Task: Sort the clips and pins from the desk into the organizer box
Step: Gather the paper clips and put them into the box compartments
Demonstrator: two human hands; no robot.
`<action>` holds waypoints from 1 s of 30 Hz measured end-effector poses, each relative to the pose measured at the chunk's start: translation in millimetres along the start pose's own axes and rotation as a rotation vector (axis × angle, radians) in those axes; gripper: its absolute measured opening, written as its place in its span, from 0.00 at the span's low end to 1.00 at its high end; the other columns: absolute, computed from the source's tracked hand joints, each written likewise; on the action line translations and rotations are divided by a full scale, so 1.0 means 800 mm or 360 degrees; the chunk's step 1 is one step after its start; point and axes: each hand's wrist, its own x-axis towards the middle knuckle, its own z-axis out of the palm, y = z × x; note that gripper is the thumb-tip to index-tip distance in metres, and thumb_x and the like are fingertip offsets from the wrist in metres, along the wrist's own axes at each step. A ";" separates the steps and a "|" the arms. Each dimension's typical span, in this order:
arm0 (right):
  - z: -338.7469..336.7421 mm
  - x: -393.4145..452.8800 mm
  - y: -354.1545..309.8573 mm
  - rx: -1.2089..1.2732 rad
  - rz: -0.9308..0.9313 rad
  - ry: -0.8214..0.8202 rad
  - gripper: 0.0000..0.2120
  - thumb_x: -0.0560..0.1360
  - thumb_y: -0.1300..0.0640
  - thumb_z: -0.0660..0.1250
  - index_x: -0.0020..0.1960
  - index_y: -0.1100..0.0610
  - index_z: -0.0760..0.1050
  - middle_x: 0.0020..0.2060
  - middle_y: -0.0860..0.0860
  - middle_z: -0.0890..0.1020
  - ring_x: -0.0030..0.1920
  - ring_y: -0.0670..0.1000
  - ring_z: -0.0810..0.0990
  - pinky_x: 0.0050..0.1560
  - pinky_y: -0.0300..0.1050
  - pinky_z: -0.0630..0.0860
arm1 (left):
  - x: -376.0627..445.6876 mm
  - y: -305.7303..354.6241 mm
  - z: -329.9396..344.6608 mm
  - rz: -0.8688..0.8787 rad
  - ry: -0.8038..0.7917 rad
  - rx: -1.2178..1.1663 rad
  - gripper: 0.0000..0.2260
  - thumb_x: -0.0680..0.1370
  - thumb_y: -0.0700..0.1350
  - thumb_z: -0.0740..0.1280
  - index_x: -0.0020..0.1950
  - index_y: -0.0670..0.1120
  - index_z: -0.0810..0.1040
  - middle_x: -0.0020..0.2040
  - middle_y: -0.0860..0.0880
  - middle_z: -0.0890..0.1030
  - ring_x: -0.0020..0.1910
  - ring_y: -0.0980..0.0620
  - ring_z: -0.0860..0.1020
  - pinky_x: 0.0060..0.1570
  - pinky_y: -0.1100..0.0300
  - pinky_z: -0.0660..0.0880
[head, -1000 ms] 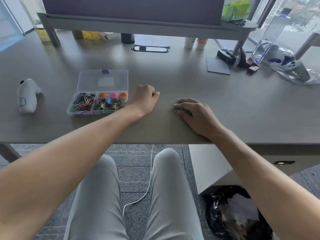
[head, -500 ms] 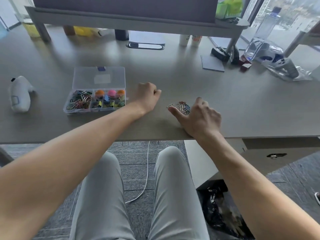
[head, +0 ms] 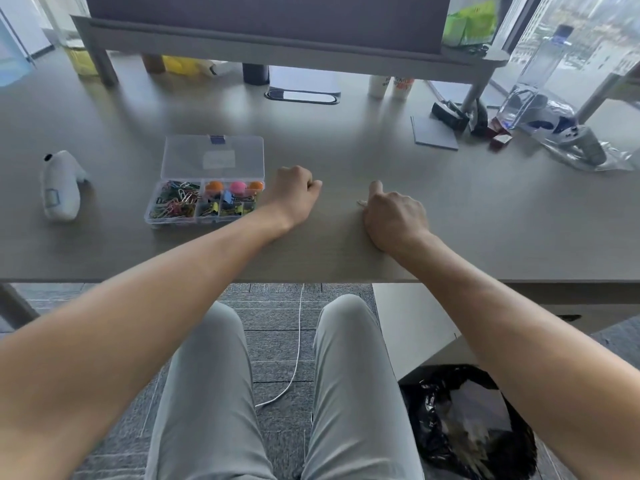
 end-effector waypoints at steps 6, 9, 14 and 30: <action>-0.006 -0.005 0.002 -0.0055 -0.0103 -0.0001 0.06 0.82 0.62 0.54 0.58 0.61 0.67 0.51 0.65 0.82 0.50 0.67 0.81 0.41 0.53 0.67 | -0.007 0.005 0.000 -0.0010 -0.0014 0.0044 0.20 0.80 0.47 0.62 0.29 0.41 0.67 0.28 0.44 0.69 0.34 0.39 0.72 0.35 0.55 0.67; -0.006 -0.005 0.005 -0.0079 -0.0141 0.0013 0.01 0.82 0.63 0.56 0.53 0.59 0.64 0.50 0.64 0.82 0.49 0.67 0.82 0.40 0.52 0.67 | -0.012 0.012 -0.002 0.0022 -0.0028 0.0082 0.19 0.80 0.47 0.62 0.33 0.38 0.73 0.32 0.40 0.74 0.35 0.39 0.73 0.34 0.55 0.66; -0.006 -0.009 0.015 -0.0120 -0.0094 0.0066 0.08 0.78 0.69 0.56 0.51 0.57 0.62 0.48 0.63 0.83 0.47 0.66 0.82 0.39 0.51 0.67 | -0.017 0.018 -0.005 0.0071 -0.0013 0.0149 0.20 0.82 0.47 0.62 0.34 0.37 0.74 0.33 0.40 0.76 0.34 0.41 0.73 0.35 0.54 0.67; -0.026 0.021 -0.048 0.1601 0.0397 -0.0101 0.12 0.80 0.58 0.62 0.39 0.57 0.78 0.35 0.56 0.78 0.32 0.54 0.74 0.32 0.47 0.71 | -0.035 -0.008 -0.069 -0.0090 0.0126 0.0142 0.18 0.81 0.45 0.62 0.33 0.39 0.71 0.31 0.40 0.72 0.36 0.40 0.72 0.36 0.55 0.63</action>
